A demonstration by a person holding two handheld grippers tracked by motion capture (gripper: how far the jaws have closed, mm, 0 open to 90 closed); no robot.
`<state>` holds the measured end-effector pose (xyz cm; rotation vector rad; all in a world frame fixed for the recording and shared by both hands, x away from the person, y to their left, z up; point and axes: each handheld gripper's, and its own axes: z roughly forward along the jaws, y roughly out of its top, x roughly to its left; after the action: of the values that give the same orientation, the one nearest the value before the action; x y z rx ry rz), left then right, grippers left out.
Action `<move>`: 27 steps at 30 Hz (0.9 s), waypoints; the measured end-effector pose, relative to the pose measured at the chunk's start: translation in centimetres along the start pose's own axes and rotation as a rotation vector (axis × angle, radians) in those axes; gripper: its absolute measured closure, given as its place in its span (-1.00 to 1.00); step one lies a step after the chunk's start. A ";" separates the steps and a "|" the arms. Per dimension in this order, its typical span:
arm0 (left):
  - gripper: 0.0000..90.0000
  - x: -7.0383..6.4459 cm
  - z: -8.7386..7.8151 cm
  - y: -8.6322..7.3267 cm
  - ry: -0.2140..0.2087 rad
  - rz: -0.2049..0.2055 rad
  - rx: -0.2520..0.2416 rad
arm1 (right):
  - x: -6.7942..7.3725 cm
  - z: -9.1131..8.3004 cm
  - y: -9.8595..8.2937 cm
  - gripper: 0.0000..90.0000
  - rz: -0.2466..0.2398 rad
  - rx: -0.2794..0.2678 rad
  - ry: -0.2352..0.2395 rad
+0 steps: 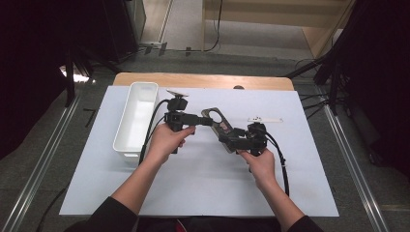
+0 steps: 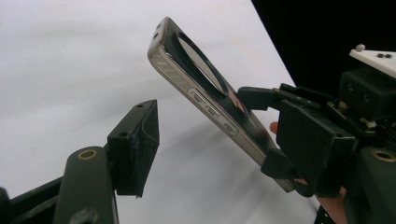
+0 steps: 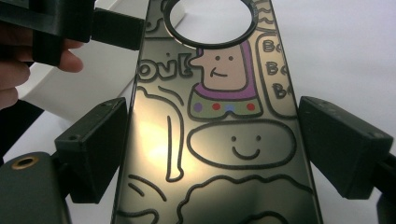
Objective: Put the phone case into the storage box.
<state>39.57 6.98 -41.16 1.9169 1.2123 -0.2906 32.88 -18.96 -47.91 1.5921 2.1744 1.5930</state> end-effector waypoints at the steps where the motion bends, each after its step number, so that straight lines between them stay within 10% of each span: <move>1: -0.33 0.0 0.0 0.1 -0.005 -0.006 0.001 | 0.0 0.0 0.0 -0.76 0.002 -0.004 0.000; 27: -0.29 0.3 0.9 2.2 0.009 -0.112 0.007 | 0.5 0.3 -0.7 -0.76 0.061 -0.051 0.000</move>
<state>41.78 6.13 -40.74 1.8616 1.3284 -0.3463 32.33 -18.37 -48.33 1.6595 2.0867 1.6500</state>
